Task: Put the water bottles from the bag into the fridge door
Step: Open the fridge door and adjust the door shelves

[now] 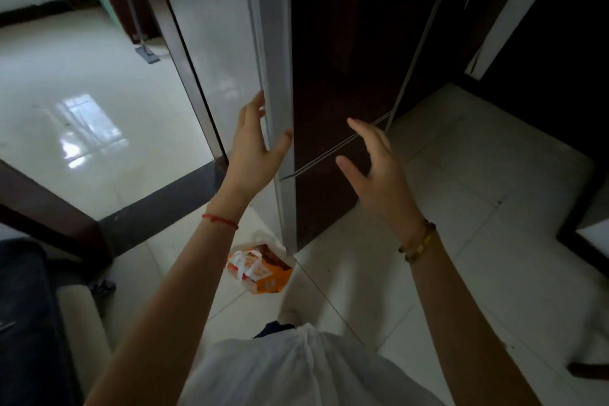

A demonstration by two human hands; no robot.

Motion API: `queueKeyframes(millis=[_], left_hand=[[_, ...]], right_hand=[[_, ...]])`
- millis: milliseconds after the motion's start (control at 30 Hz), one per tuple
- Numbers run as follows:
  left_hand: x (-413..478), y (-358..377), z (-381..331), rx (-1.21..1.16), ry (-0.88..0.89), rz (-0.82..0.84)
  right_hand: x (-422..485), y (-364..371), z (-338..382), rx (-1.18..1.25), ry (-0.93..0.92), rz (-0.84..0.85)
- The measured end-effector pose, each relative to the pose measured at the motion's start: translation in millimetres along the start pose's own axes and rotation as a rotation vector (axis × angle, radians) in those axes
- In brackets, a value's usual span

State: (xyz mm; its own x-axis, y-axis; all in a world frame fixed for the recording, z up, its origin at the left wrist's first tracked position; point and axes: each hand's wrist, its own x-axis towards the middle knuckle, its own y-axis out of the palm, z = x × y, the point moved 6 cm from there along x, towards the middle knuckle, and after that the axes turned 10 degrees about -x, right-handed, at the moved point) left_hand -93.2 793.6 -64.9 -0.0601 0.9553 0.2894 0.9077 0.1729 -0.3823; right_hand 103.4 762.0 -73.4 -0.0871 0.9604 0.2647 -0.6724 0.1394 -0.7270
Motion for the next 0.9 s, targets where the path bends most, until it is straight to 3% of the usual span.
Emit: queueKeyframes(millis=[433,633,900], left_hand=[[125.7,20.3,41.7,-0.167,-0.116,-0.091],[128.8,15.0,46.7,-0.144,-0.085,-0.210],[130.4,10.1,44.7,-0.075,-0.083,-0.136]], right_hand=[[98.8,54.5,7.5,-0.010,0.071,0.011],[115.0,60.2,11.4,0.000,0.077,0.000],[121.8,61.3,19.3,0.003,0.053,-0.048]])
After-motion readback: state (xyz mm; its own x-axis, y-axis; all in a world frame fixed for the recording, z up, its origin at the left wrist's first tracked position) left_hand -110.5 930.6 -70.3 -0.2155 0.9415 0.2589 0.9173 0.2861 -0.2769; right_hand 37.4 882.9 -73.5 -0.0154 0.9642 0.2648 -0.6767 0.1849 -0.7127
